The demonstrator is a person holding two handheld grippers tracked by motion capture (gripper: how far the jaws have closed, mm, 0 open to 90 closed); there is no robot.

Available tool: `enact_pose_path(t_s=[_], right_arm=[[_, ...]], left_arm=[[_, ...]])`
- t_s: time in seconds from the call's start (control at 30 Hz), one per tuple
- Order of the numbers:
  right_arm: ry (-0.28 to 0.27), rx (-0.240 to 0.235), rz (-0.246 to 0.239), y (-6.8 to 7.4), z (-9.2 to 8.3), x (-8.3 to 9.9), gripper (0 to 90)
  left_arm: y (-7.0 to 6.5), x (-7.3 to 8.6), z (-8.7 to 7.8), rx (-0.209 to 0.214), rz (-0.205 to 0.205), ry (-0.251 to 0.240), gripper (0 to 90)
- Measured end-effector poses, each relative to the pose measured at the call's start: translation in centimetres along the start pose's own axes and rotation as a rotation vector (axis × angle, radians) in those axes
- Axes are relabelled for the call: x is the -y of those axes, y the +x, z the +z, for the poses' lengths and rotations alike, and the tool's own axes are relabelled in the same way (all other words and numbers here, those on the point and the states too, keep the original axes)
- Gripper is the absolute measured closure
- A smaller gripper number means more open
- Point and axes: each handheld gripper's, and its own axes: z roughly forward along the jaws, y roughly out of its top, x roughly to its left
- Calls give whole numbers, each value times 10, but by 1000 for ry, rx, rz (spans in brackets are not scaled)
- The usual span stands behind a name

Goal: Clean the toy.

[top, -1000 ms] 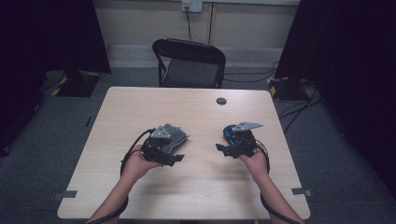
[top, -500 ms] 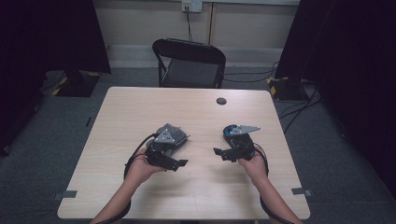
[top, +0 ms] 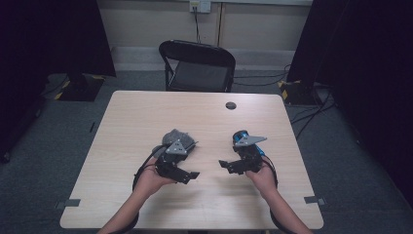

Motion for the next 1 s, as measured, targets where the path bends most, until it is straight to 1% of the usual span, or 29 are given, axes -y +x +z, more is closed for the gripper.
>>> enact_pose_path(t_s=[0.13, 0.43, 0.5, 0.53, 0.57, 0.7, 0.77, 0.83, 0.87, 1.0], right_arm=[[6, -17, 2, 3, 2, 2, 144], [22, -34, -35, 12, 3, 3, 145], [28, -40, -32, 13, 4, 4, 145], [30, -44, -34, 14, 4, 4, 145], [35, -42, -38, 15, 4, 5, 145], [40, -57, -42, 18, 4, 7, 145], [43, -67, -52, 20, 5, 9, 145], [47, -75, -62, 23, 5, 11, 145], [50, -75, -63, 24, 6, 11, 145], [64, -83, -72, 27, 7, 15, 145]], left_arm=[[-4, 0, 1, 16, 6, -3, 153], [-11, 3, 5, 19, 22, 4, 154], [-13, 4, 5, 30, 22, -2, 154], [-15, 4, 5, 25, 35, 2, 154], [-15, 5, 6, 26, 38, 0, 154], [-18, 8, 8, 32, 45, 3, 154], [-19, 10, 9, 40, 47, 4, 153], [-20, 13, 10, 39, 52, 13, 153], [-21, 13, 10, 47, 49, 12, 153], [-24, 17, 11, 52, 56, 14, 153]])
